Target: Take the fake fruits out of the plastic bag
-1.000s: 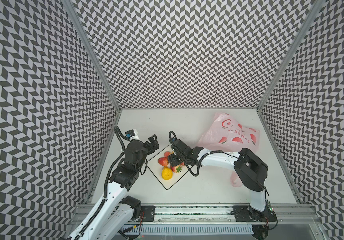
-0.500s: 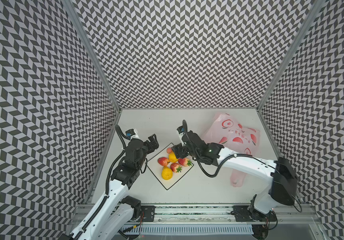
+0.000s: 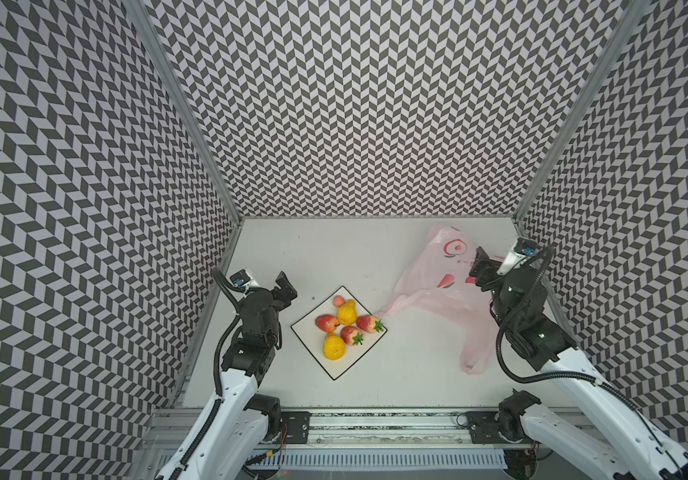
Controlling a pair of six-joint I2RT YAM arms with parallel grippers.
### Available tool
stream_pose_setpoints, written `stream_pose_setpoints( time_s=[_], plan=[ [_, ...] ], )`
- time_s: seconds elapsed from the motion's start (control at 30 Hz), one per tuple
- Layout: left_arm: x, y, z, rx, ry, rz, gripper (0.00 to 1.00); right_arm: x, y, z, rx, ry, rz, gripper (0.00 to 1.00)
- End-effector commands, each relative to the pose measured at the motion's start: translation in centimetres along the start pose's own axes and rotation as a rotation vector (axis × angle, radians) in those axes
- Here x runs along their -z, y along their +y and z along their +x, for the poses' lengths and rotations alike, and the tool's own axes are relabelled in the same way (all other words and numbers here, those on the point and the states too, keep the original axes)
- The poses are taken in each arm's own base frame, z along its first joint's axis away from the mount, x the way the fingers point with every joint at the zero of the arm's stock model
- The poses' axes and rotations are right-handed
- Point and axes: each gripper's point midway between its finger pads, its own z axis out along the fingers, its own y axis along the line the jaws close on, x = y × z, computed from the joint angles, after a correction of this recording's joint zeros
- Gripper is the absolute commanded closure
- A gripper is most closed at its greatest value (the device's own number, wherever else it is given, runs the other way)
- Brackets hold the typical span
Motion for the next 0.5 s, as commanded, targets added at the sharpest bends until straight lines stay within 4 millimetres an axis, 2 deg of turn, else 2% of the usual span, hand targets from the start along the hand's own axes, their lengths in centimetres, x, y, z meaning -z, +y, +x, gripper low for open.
stream_pose_setpoints(
  time_s=[0.0,0.1,0.27,0.4,0.47],
  plan=[
    [-0.4,1.5,-2.6,-0.035,-0.15,-0.049,0.05,-2.3,-3.3,1.2,-0.025,-0.067,0.083,0.15],
    [-1.2,2.4,-2.4,-0.09,-0.181,-0.052,0.06,-4.1,-5.2,4.3,-0.028,-0.076,0.091,0.13],
    [-1.9,2.3,-1.6,-0.203,-0.245,-0.002,0.02,-6.9,-4.8,9.1,0.096,-0.042,0.029,0.11],
    [-2.5,2.0,-0.8,-0.23,-0.269,0.043,0.01,-8.1,-4.0,10.5,0.103,-0.054,-0.024,0.1],
    [-3.4,1.8,0.3,-0.249,-0.234,0.057,0.0,-8.0,-3.5,10.9,0.09,-0.083,-0.068,0.11]
  ],
)
